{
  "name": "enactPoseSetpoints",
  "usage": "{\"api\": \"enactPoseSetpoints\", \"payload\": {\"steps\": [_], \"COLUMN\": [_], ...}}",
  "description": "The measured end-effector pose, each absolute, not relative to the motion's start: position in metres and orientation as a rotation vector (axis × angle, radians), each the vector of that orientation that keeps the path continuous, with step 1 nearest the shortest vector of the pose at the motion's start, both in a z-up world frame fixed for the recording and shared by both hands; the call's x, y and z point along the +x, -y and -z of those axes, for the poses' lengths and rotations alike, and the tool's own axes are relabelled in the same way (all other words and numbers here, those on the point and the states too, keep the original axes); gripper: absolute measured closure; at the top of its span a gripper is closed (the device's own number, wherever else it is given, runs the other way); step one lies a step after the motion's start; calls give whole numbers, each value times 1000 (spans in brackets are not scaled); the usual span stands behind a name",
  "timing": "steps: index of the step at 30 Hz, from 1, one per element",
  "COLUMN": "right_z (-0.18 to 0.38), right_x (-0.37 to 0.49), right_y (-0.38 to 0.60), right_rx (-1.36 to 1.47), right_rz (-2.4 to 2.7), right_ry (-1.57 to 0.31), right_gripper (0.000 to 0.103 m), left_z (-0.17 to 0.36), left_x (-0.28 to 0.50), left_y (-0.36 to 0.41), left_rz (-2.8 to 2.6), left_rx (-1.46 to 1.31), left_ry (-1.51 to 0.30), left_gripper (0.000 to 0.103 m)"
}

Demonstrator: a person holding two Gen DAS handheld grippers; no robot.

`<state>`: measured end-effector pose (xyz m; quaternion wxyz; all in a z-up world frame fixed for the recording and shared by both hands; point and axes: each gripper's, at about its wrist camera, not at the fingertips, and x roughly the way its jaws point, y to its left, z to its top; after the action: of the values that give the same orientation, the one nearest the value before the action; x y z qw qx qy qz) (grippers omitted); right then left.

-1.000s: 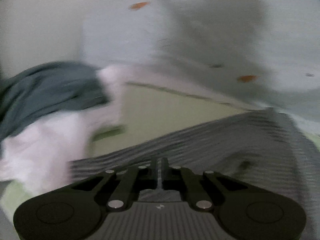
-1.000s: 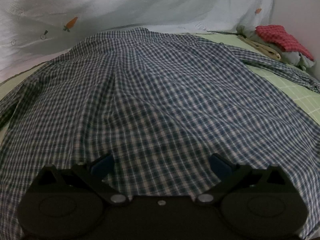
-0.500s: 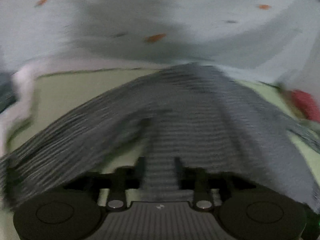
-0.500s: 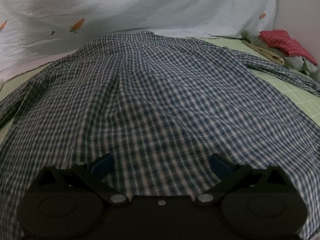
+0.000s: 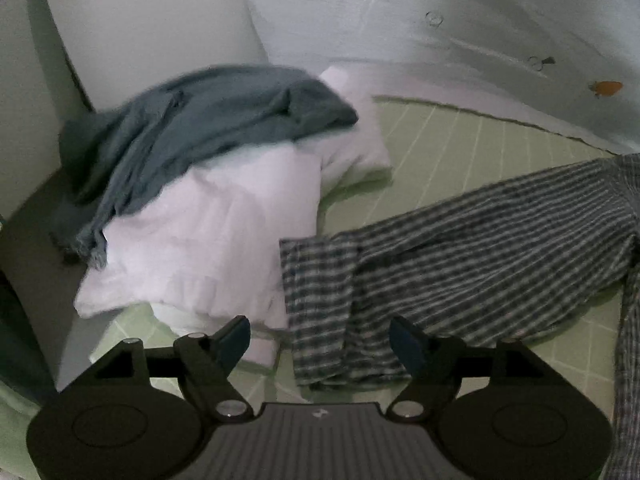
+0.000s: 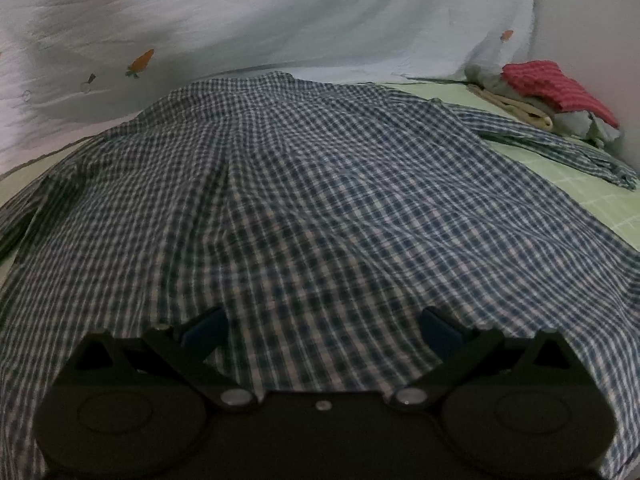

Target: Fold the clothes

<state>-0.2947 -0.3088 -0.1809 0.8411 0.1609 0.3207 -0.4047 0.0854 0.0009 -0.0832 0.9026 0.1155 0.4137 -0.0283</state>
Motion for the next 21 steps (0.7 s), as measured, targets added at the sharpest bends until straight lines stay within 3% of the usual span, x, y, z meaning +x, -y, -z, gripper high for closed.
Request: {"api": "enactPoseSetpoints", "payload": {"steps": [2,4,5,6,13,21], "right_z": [181,181,182,182,183,186], "right_x": [-294,-294,-294,-293,-292,-293], "right_y": [308,308,308,308,303,301], "right_rx": [344,345,346,346,343,329], "right_rz": [866,873,877,880,909,912], "right_ry": [-676,-673,-672,-670,-644,-617], "right_gripper": [0,0,0,0,0,0], "left_z": [89,91,91,91,69,24], "left_x": [91,91,90,90,91,59], "left_y": [-3,-3,-2,-2,17,100], "left_rz": [66,74,79,83,196,518], "left_rx": [227,223,218,213,177,172], "left_ry": [-860,-864,-868,-872,-836,-739], "left_gripper": [29,52,76,91,94,95]}}
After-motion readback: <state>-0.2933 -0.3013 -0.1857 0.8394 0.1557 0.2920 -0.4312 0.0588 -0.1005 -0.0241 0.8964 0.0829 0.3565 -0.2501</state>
